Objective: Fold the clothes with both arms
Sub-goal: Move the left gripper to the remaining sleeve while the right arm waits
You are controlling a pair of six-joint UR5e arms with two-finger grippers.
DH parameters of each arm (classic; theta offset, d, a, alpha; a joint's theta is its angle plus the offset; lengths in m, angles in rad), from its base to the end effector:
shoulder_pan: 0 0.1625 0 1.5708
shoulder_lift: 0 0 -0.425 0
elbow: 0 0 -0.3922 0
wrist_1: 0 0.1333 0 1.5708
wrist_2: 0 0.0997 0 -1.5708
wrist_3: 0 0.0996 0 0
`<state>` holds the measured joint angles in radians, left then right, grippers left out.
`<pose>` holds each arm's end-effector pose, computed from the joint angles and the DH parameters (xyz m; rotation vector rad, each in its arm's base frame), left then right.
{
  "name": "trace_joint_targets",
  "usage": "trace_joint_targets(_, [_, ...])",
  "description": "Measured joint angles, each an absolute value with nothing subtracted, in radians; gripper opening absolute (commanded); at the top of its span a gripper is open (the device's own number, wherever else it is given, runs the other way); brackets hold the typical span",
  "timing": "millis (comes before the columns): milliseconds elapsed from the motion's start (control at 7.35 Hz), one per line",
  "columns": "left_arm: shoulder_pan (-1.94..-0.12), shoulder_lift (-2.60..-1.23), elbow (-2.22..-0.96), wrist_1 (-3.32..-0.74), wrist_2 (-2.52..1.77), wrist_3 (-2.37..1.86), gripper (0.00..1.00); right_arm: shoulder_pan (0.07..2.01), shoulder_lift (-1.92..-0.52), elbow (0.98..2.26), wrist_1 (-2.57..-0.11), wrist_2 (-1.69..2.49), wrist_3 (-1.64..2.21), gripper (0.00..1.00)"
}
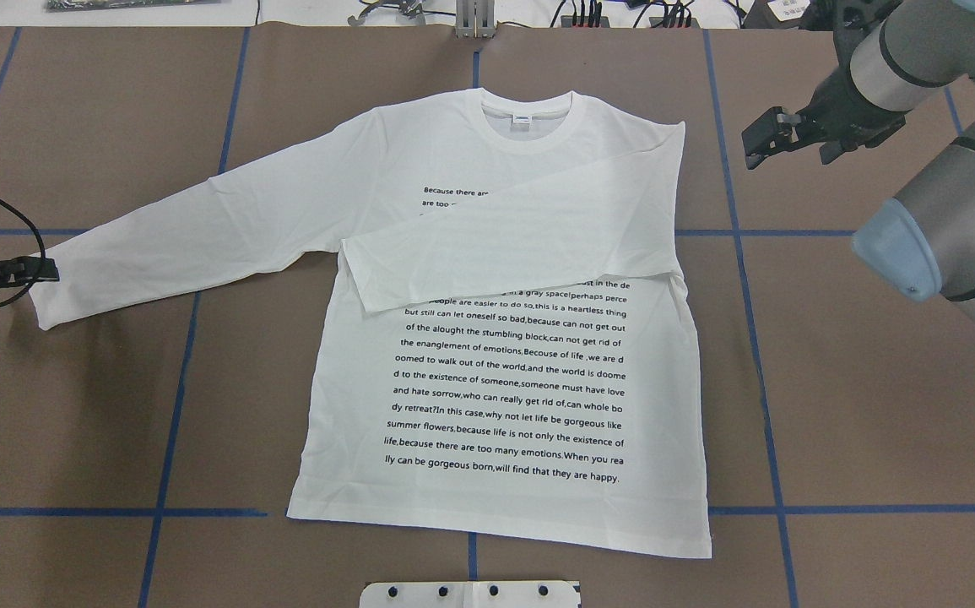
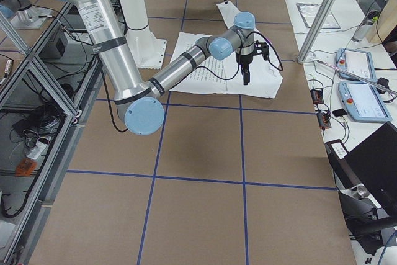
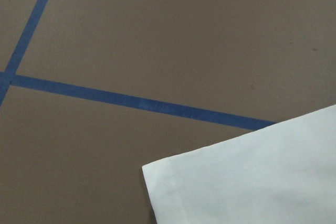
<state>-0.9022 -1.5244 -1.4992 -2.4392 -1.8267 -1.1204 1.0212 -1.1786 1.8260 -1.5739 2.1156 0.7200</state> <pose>0.2303 -0.4659 0.6357 0.2782 0.7379 -0.3323 -0.2470 -0.5596 0.3269 0.1937 -0.7946 -0.0147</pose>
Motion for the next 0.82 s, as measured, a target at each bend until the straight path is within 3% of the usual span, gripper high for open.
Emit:
trace_joint_targets(544, [-0.901,-1.533,-1.484,-2.439,-1.819,-1.123,0.7,1.005,-1.173,1.823,-1.572,2.112,0.726,1.0])
trace_joint_targets(680, [-0.9,-1.538,-1.476,-2.439,-1.82,-1.124,0.62,1.002,-1.172,1.822,-1.572,2.11,0.726,1.0])
trace_joint_targets(816, [-0.9,-1.541,-1.473,-2.439,-1.82,-1.127,0.45,1.0,-1.17,1.821,-1.572,2.11,0.725,1.0])
